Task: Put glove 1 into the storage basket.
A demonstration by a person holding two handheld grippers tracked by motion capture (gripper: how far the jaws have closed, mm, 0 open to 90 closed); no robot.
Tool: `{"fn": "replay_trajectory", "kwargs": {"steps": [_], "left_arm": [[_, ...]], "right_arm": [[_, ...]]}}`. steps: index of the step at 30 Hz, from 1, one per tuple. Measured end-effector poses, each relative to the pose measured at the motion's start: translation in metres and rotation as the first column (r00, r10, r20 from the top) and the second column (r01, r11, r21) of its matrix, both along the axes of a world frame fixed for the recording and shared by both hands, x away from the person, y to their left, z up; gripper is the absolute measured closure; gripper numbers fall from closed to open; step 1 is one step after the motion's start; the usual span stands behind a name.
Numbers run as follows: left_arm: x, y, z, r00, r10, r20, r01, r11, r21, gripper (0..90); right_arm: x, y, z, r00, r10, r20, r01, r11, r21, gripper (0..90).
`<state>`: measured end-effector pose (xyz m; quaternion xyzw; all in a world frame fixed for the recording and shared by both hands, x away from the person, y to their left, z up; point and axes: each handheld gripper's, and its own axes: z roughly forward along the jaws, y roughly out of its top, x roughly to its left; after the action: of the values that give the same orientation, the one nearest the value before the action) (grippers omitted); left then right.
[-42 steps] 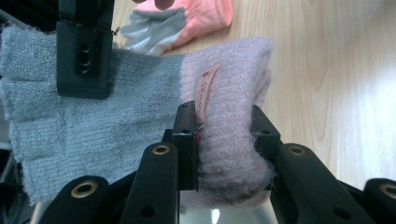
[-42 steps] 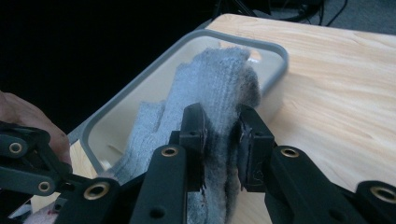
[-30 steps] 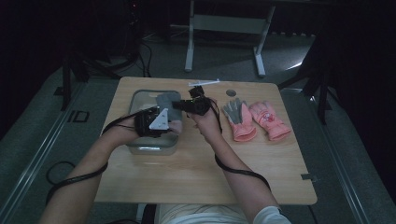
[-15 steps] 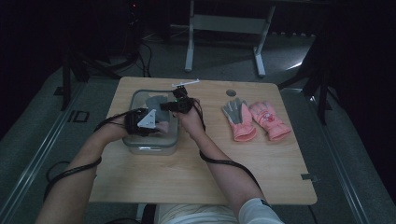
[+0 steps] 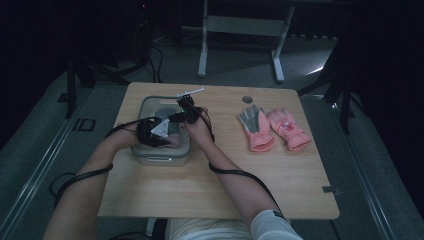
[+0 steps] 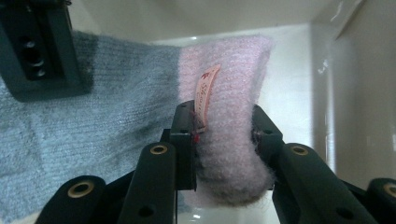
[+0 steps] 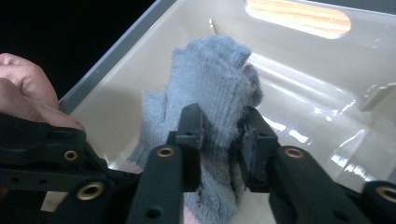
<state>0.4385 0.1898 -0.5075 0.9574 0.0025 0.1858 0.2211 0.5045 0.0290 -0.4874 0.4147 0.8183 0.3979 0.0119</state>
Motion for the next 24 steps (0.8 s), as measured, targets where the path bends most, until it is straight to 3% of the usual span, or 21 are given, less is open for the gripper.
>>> {"fn": "replay_trajectory", "kwargs": {"steps": [4,9,11,14,17,20,21,24], "left_arm": [[0.004,-0.004,-0.006,0.9997,0.0,-0.024,0.0,0.9995,0.031,68.1],[0.006,-0.006,-0.008,0.9994,0.021,-0.026,-0.021,0.9995,0.024,66.5],[0.007,-0.007,-0.008,0.9981,0.057,-0.023,-0.056,0.9977,0.038,59.9],[0.008,-0.009,-0.007,0.9905,0.131,-0.043,-0.129,0.9907,0.044,47.9],[0.007,-0.008,-0.003,0.9884,0.141,-0.058,-0.139,0.9898,0.031,44.0],[0.005,-0.008,0.003,0.9872,0.152,-0.047,-0.151,0.9883,0.022,37.3],[0.002,-0.006,0.014,0.9831,0.181,-0.024,-0.182,0.9833,-0.013,31.6],[-0.003,-0.005,0.024,0.9639,0.265,0.025,-0.263,0.9628,-0.06,19.3]], "right_arm": [[0.0,-0.006,0.001,0.9981,-0.047,0.04,0.047,0.9989,-0.004,66.7],[-0.001,-0.016,0.009,0.997,-0.047,0.062,0.046,0.9989,0.011,64.8],[-0.003,-0.019,0.012,0.9967,-0.04,0.071,0.039,0.9991,0.019,62.5],[-0.006,-0.024,0.016,0.9961,-0.031,0.083,0.029,0.9992,0.028,60.1],[-0.008,-0.031,0.018,0.996,-0.031,0.084,0.028,0.999,0.036,58.5],[-0.009,-0.036,0.02,0.9961,-0.028,0.084,0.025,0.9988,0.043,56.6],[-0.013,-0.045,0.023,0.9959,-0.022,0.087,0.018,0.9988,0.045,54.8],[-0.017,-0.055,0.029,0.9941,-0.015,0.107,0.01,0.9987,0.05,54.1]]}}
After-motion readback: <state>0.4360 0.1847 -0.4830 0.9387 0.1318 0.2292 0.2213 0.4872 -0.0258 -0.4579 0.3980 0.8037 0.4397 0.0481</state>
